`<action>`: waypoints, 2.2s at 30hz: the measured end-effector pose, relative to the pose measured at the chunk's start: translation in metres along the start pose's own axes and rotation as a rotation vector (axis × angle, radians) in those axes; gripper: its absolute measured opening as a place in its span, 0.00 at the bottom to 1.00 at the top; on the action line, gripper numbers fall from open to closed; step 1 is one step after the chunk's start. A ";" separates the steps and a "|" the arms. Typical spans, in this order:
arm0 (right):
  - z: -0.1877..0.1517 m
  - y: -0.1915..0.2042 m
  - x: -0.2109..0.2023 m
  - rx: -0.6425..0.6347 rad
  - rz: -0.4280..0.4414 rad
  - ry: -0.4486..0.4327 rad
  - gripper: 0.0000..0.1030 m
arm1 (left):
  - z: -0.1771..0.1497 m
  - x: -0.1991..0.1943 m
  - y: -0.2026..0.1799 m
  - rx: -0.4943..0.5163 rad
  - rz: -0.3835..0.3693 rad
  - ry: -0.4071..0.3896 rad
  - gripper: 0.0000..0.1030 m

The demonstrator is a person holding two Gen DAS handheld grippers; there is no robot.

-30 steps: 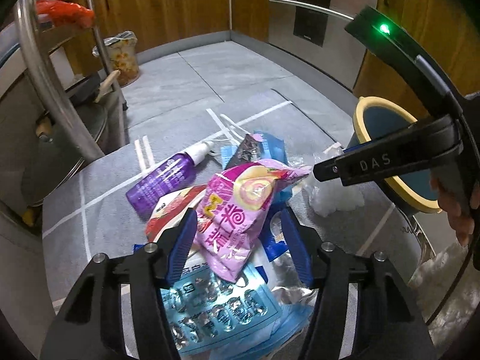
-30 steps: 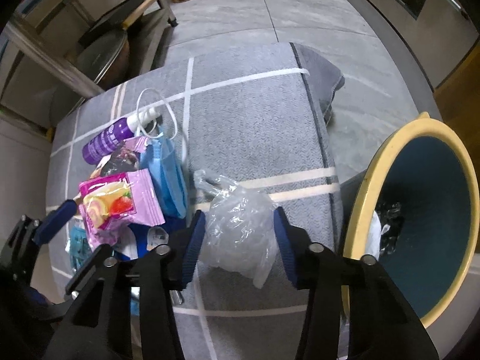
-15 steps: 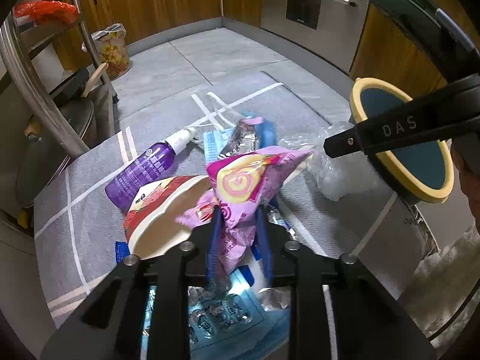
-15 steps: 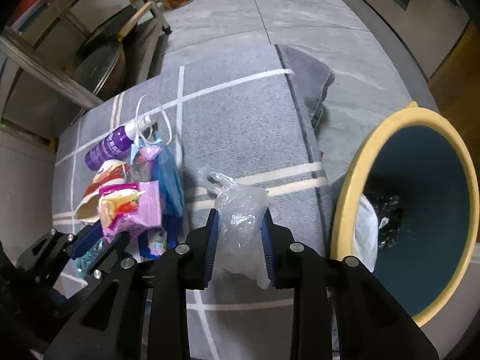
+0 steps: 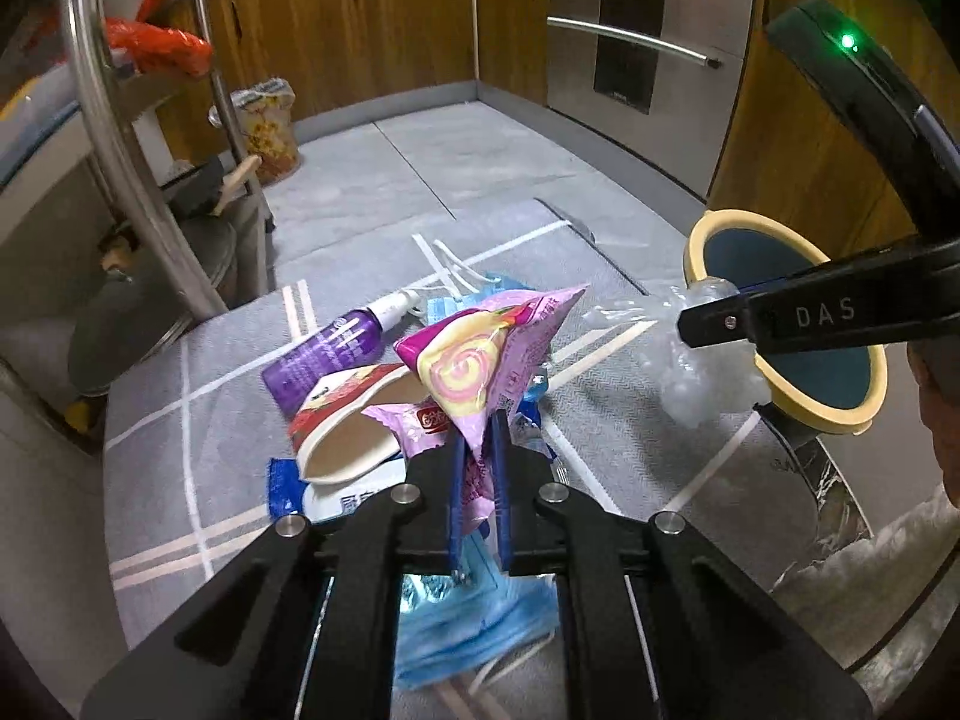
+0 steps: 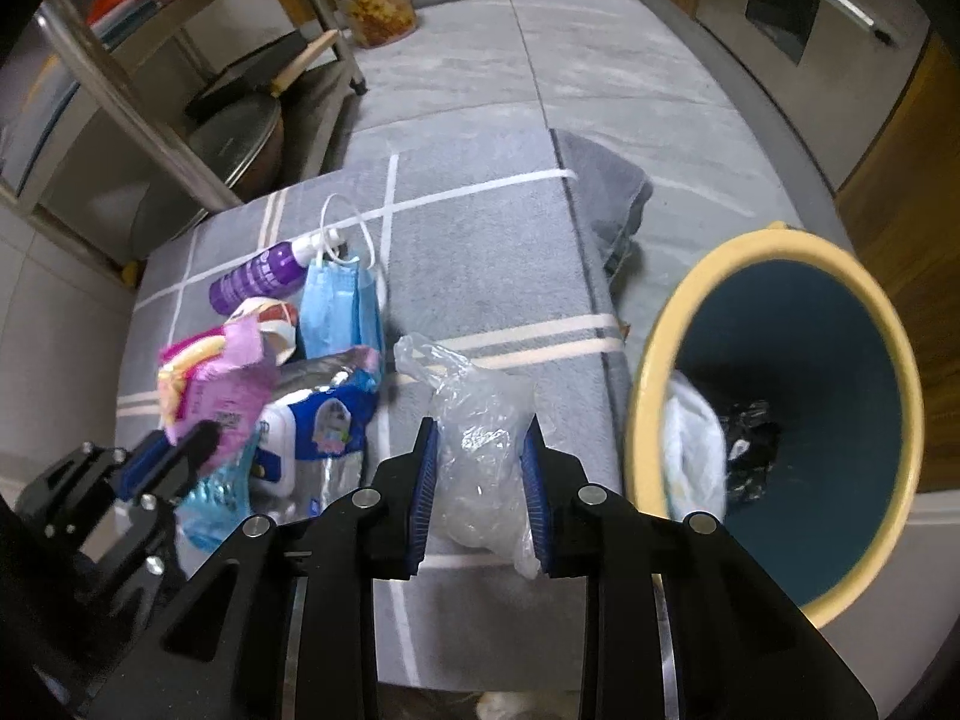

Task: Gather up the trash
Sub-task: 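Grasp the pink snack wrapper with the left tool while the right tool grasps the clear plastic bag, then carry the clear bag over the teal bin with the right tool while the left carries the wrapper there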

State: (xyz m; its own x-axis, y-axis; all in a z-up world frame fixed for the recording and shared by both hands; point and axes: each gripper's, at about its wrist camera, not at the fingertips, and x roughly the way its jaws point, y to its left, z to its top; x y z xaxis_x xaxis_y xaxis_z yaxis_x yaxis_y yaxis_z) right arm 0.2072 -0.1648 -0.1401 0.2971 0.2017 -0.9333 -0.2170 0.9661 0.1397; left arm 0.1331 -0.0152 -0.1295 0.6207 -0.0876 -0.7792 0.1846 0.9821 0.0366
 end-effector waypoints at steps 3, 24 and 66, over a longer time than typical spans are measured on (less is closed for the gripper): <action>-0.005 -0.002 -0.012 0.010 0.008 -0.031 0.28 | 0.000 -0.017 -0.001 -0.033 -0.002 -0.031 0.07; -0.042 -0.040 -0.079 0.072 -0.023 -0.210 0.28 | -0.003 -0.082 -0.036 -0.003 0.012 -0.144 0.07; -0.048 -0.191 -0.114 0.262 -0.139 -0.313 0.28 | 0.048 -0.042 -0.139 0.089 -0.150 -0.199 0.07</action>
State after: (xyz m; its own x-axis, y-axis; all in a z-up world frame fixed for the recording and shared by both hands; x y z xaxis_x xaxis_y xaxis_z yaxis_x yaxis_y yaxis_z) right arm 0.1702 -0.3797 -0.0758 0.5833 0.0671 -0.8095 0.0767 0.9876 0.1371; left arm 0.1181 -0.1558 -0.0713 0.7173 -0.2703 -0.6422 0.3465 0.9380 -0.0078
